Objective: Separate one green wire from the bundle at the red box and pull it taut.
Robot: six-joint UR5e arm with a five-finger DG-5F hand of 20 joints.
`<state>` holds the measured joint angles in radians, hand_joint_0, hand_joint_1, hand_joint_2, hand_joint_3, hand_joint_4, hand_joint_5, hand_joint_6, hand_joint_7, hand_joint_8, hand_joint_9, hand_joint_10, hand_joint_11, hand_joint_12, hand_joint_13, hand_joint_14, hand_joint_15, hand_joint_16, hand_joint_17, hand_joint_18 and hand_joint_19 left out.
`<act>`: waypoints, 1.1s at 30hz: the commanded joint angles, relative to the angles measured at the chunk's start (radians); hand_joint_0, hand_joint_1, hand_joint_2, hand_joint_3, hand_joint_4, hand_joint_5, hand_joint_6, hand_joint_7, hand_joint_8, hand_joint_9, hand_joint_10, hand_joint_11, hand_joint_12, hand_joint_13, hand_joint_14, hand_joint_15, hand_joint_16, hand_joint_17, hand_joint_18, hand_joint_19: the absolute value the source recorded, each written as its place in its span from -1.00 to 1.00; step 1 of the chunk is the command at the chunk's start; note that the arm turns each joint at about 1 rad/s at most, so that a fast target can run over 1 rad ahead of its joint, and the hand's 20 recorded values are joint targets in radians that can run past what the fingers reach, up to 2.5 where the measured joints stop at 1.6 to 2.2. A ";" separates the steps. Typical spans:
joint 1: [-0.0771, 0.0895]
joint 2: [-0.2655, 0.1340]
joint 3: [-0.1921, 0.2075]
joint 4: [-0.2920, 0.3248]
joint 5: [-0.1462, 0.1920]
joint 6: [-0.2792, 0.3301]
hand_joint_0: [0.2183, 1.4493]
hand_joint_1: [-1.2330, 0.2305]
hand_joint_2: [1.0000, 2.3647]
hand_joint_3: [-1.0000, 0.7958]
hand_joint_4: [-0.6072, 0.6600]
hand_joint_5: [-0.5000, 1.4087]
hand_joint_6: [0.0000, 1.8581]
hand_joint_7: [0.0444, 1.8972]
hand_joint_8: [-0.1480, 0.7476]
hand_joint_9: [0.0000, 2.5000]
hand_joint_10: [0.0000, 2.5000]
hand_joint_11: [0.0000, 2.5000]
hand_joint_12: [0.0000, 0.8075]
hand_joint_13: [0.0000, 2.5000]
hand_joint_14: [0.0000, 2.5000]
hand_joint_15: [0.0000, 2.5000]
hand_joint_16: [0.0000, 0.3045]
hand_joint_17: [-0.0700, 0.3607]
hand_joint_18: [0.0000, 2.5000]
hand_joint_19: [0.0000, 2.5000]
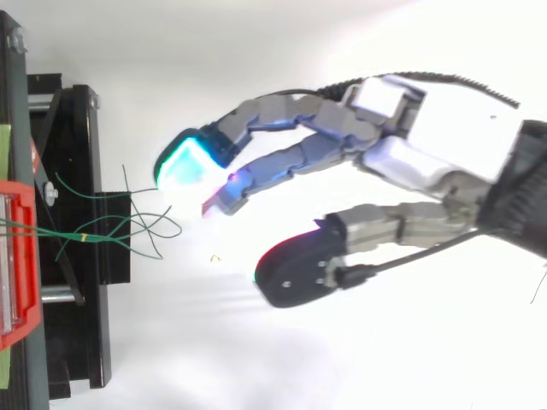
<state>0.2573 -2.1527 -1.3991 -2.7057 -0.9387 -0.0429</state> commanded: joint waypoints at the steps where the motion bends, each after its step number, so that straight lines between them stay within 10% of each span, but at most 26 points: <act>1: -0.004 -0.075 0.066 0.003 -0.003 0.014 -0.56 -0.25 -1.00 -0.44 0.32 -0.66 -0.46 -0.17 -0.10 -0.34 -0.99 -0.52 -0.05 -0.48 -0.99 -0.72 -0.55 0.04 -0.59 -0.79; 16: -0.006 -0.233 0.221 0.044 -0.023 0.025 -0.61 -0.27 -1.00 -0.44 0.30 -0.66 -0.46 -0.17 -0.08 -0.45 -0.99 -0.59 -0.02 -0.64 -0.99 -0.79 -0.55 0.04 -0.77 -0.84; 33: -0.007 -0.265 0.223 0.121 -0.023 0.001 -0.62 -0.23 -1.00 -0.44 0.18 -0.67 -0.46 -0.16 -0.11 -0.64 -0.99 -0.57 -0.01 -0.60 -0.99 -0.73 -0.58 0.00 -0.67 -0.74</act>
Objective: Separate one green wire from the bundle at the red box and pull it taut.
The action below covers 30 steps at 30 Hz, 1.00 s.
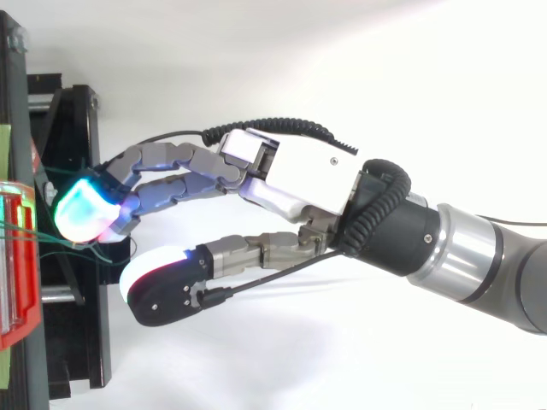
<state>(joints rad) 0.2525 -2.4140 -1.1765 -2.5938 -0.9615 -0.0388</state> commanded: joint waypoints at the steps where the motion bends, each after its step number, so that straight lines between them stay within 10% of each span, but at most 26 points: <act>1: -0.002 -0.004 0.000 0.012 0.000 -0.003 -0.63 -0.23 -1.00 -0.44 0.17 -0.68 -0.46 -0.16 -0.10 -0.66 -0.99 -0.58 0.00 -0.60 -0.99 -0.73 -0.58 0.00 -0.68 -0.73; 30: -0.079 -0.008 -0.003 -0.058 -0.094 0.057 -0.65 -0.18 -1.00 -0.44 0.16 -0.64 -0.46 -0.13 -0.05 -0.49 -0.99 -0.21 0.03 -0.51 -0.99 -0.61 -0.59 -0.03 -0.60 -0.62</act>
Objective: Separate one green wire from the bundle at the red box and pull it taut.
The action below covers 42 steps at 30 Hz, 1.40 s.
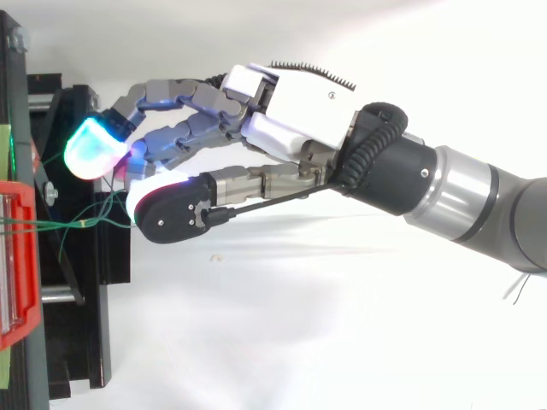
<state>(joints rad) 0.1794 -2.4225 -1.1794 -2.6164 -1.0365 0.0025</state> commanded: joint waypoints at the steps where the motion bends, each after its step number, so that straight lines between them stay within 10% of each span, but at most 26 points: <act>1: -0.006 0.002 0.000 -0.040 -0.023 0.017 -0.65 -0.18 -1.00 -0.44 0.16 -0.64 -0.46 -0.14 -0.05 -0.50 -0.99 -0.22 0.02 -0.51 -0.99 -0.61 -0.60 -0.03 -0.58 -0.61; 6: -0.009 0.025 0.000 -0.094 -0.034 0.017 -0.65 -0.18 -1.00 -0.44 0.16 -0.64 -0.46 -0.14 -0.07 -0.58 -0.99 -0.38 0.02 -0.49 -0.99 -0.61 -0.60 -0.04 -0.55 -0.60; 10: -0.011 0.066 0.001 -0.165 -0.034 0.011 -0.66 -0.17 -1.00 -0.44 0.13 -0.65 -0.46 -0.19 -0.18 -0.86 -1.00 -1.00 0.00 -0.75 -1.00 -0.88 -0.63 -0.09 -0.84 -0.83; 21: -0.014 0.079 0.000 -0.180 -0.030 -0.001 -0.68 -0.12 -1.00 -0.44 0.15 -0.67 -0.46 -0.25 -0.17 -0.85 -1.00 -1.00 -0.06 -0.97 -1.00 -1.00 -0.62 -0.07 -1.00 -1.00; 42: 0.037 -0.073 0.011 0.125 0.009 -0.059 -0.63 -0.14 -1.00 -0.44 0.20 -0.67 -0.46 -0.23 -0.02 -0.50 -1.00 -0.91 -0.01 -0.59 -1.00 -0.89 -0.61 -0.05 -0.79 -0.94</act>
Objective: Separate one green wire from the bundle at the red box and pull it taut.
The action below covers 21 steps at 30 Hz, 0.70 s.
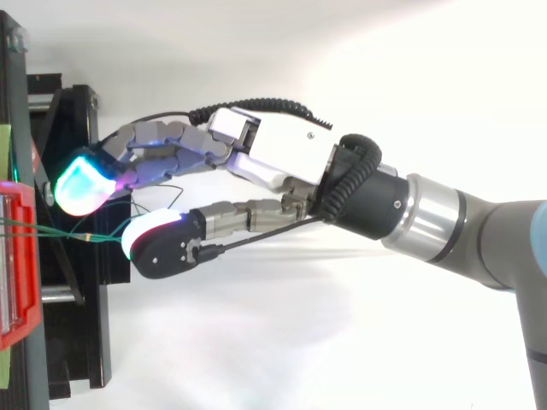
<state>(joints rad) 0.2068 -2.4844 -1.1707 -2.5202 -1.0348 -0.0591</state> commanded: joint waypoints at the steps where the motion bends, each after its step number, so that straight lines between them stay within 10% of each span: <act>1: 0.011 -0.011 0.002 0.023 0.009 0.005 -0.63 -0.15 -1.00 -0.44 0.19 -0.67 -0.46 -0.23 -0.02 -0.45 -1.00 -0.88 -0.01 -0.52 -0.99 -0.85 -0.60 -0.05 -0.72 -0.90; 21: 0.029 0.044 -0.018 -0.061 -0.034 0.077 -0.59 -0.13 -1.00 -0.44 0.19 -0.70 -0.46 -0.18 0.08 -0.11 -0.99 -0.52 -0.04 -0.11 -0.98 -0.56 -0.62 -0.06 -0.40 -0.68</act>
<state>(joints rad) 0.2314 -2.4724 -1.1744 -2.5583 -1.0620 0.0012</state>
